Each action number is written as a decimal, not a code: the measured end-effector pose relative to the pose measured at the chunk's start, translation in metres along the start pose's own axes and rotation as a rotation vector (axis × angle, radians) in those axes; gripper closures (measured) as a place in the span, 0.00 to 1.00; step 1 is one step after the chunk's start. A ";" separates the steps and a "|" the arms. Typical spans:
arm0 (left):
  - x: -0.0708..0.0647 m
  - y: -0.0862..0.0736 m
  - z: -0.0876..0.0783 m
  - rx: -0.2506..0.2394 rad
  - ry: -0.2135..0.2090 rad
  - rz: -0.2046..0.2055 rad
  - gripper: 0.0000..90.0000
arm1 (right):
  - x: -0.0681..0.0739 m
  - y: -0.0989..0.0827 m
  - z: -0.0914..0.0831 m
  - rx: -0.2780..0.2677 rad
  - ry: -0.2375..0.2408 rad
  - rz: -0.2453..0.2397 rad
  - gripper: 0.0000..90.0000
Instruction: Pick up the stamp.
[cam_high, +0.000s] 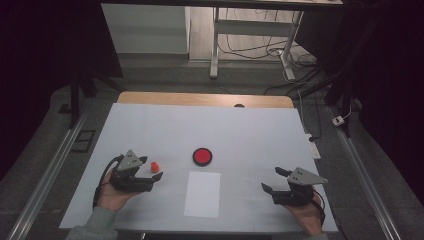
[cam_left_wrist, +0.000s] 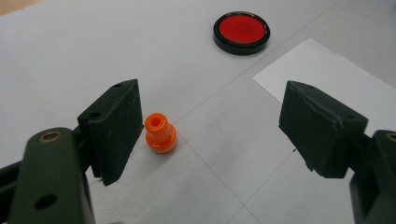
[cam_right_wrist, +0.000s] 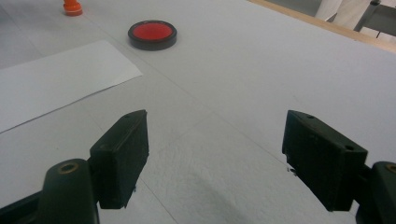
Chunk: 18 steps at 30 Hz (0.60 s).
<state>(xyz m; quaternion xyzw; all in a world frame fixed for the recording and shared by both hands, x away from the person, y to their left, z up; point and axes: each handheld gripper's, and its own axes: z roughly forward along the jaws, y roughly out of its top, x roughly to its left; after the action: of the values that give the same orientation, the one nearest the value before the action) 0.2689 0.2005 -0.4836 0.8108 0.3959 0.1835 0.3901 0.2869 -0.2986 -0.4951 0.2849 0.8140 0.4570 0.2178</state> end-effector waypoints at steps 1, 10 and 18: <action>0.002 0.001 0.002 0.008 0.004 -0.004 0.24 | 0.000 0.000 0.001 -0.004 0.010 0.003 0.25; 0.019 0.005 0.020 0.063 0.017 -0.024 0.28 | 0.002 0.001 0.007 0.010 0.013 -0.001 0.26; 0.027 0.005 0.033 0.086 0.027 -0.016 0.30 | 0.000 0.000 0.008 0.013 0.010 -0.002 0.26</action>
<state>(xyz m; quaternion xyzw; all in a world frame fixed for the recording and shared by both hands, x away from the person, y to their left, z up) 0.3079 0.2033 -0.5014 0.8211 0.4151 0.1739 0.3510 0.2917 -0.2935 -0.4989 0.2833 0.8182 0.4530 0.2124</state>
